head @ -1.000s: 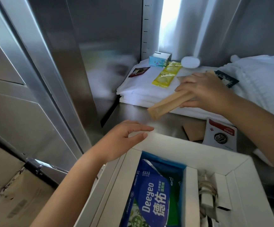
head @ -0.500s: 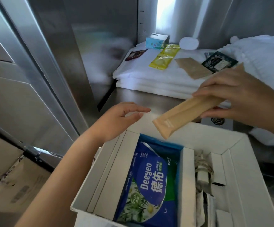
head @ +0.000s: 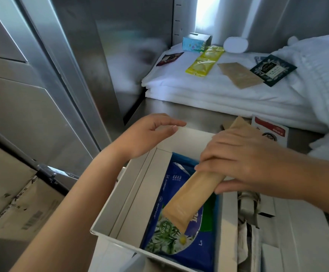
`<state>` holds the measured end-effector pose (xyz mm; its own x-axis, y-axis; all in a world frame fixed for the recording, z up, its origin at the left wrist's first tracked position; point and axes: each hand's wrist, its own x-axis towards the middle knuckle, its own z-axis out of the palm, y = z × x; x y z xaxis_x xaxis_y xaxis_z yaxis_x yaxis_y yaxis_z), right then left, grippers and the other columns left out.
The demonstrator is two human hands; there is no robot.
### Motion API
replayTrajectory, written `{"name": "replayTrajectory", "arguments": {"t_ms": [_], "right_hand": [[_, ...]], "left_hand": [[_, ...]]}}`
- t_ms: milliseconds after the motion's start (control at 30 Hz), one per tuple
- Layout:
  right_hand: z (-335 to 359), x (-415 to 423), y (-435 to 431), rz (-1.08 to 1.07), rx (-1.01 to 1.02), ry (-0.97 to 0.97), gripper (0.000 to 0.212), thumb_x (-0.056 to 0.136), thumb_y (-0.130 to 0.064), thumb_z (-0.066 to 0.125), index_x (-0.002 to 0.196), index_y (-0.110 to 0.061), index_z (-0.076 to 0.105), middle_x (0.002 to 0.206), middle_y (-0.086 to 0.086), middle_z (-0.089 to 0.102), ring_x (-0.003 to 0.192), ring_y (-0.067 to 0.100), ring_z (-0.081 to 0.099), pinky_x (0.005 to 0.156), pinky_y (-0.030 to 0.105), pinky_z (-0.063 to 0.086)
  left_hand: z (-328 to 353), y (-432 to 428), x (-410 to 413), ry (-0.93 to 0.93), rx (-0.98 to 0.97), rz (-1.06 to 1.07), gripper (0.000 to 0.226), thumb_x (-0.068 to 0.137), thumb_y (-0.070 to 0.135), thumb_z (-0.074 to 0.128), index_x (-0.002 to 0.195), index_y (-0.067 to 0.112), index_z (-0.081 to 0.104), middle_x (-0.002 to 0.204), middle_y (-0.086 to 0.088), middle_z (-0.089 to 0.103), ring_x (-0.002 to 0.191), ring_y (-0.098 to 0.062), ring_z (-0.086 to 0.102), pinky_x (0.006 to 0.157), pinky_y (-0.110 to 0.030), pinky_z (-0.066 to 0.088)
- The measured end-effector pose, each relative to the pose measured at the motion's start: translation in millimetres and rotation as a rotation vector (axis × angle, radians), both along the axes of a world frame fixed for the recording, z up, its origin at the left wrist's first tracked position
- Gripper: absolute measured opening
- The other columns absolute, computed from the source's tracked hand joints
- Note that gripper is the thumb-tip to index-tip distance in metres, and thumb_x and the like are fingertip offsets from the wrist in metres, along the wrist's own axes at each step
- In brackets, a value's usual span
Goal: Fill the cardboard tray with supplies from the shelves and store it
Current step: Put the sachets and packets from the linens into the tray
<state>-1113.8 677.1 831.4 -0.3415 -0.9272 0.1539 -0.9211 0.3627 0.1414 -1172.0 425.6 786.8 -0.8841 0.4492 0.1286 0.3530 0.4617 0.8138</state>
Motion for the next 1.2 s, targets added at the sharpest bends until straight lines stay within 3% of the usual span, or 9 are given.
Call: {"name": "replayTrajectory", "arguments": {"t_ms": [133, 267, 400, 500, 633, 767, 967, 1200], "right_hand": [[-3, 4, -19, 0.007, 0.062, 0.019, 0.040, 0.079, -0.049, 0.069, 0.110, -0.024, 0.067, 0.106, -0.007, 0.064, 0.102, 0.015, 0.059, 0.093, 0.034, 0.046], [-9, 10, -33, -0.030, 0.122, -0.095, 0.042, 0.078, -0.054, 0.067, 0.108, -0.026, 0.067, 0.105, -0.008, 0.063, 0.098, 0.012, 0.060, 0.084, 0.033, 0.052], [-18, 7, -40, -0.048, 0.228, -0.255, 0.046, 0.086, -0.057, 0.054, 0.123, -0.029, 0.056, 0.118, -0.010, 0.053, 0.110, 0.009, 0.044, 0.096, 0.034, 0.039], [-29, 6, -43, -0.045, 0.269, -0.324, 0.049, 0.087, -0.060, 0.049, 0.126, -0.030, 0.050, 0.118, -0.011, 0.047, 0.108, 0.007, 0.037, 0.093, 0.031, 0.035], [-41, 7, -47, -0.028, 0.305, -0.343, 0.045, 0.089, -0.056, 0.050, 0.123, -0.026, 0.048, 0.113, -0.009, 0.047, 0.100, 0.008, 0.037, 0.084, 0.027, 0.037], [-50, 10, -50, -0.024, 0.386, -0.362, 0.041, 0.093, -0.048, 0.048, 0.124, -0.021, 0.045, 0.119, -0.004, 0.047, 0.104, 0.012, 0.039, 0.077, 0.024, 0.026], [-59, 15, -64, -0.075, 0.535, -0.364, 0.041, 0.098, -0.035, 0.046, 0.131, -0.012, 0.041, 0.129, 0.005, 0.044, 0.113, 0.021, 0.041, 0.088, 0.035, 0.039], [-75, 9, -70, -0.073, 0.597, -0.385, 0.044, 0.096, -0.031, 0.049, 0.133, -0.010, 0.039, 0.130, 0.010, 0.044, 0.113, 0.025, 0.043, 0.090, 0.039, 0.041]], "left_hand": [[1, 1, 0, -0.001, -0.002, -0.008, 0.025, 0.097, 0.026, 0.052, 0.116, 0.035, 0.066, 0.110, 0.014, 0.065, 0.105, 0.009, 0.054, 0.087, -0.002, 0.036], [2, 2, 1, 0.005, 0.000, -0.005, 0.025, 0.097, 0.023, 0.052, 0.118, 0.028, 0.067, 0.110, 0.012, 0.065, 0.104, 0.011, 0.053, 0.085, -0.001, 0.035], [4, 2, 3, 0.005, -0.008, 0.001, 0.025, 0.097, 0.023, 0.052, 0.117, 0.028, 0.066, 0.108, 0.012, 0.065, 0.102, 0.011, 0.054, 0.084, -0.001, 0.035], [5, 3, 3, 0.001, -0.011, 0.004, 0.025, 0.097, 0.023, 0.052, 0.117, 0.029, 0.066, 0.108, 0.013, 0.064, 0.101, 0.011, 0.054, 0.083, 0.000, 0.035], [4, 3, 3, 0.005, -0.020, 0.007, 0.026, 0.097, 0.024, 0.052, 0.118, 0.028, 0.066, 0.108, 0.010, 0.065, 0.101, 0.009, 0.055, 0.084, 0.000, 0.035], [3, 2, 3, -0.002, -0.014, 0.006, 0.026, 0.097, 0.025, 0.052, 0.118, 0.029, 0.066, 0.107, 0.012, 0.065, 0.102, 0.008, 0.055, 0.085, -0.002, 0.037], [3, 2, 3, -0.005, -0.003, 0.003, 0.025, 0.097, 0.024, 0.053, 0.118, 0.029, 0.066, 0.109, 0.011, 0.065, 0.102, 0.009, 0.054, 0.086, -0.002, 0.036], [2, 2, 3, -0.003, -0.005, 0.002, 0.025, 0.097, 0.025, 0.053, 0.117, 0.031, 0.066, 0.107, 0.014, 0.065, 0.103, 0.009, 0.054, 0.086, -0.002, 0.036]]}}
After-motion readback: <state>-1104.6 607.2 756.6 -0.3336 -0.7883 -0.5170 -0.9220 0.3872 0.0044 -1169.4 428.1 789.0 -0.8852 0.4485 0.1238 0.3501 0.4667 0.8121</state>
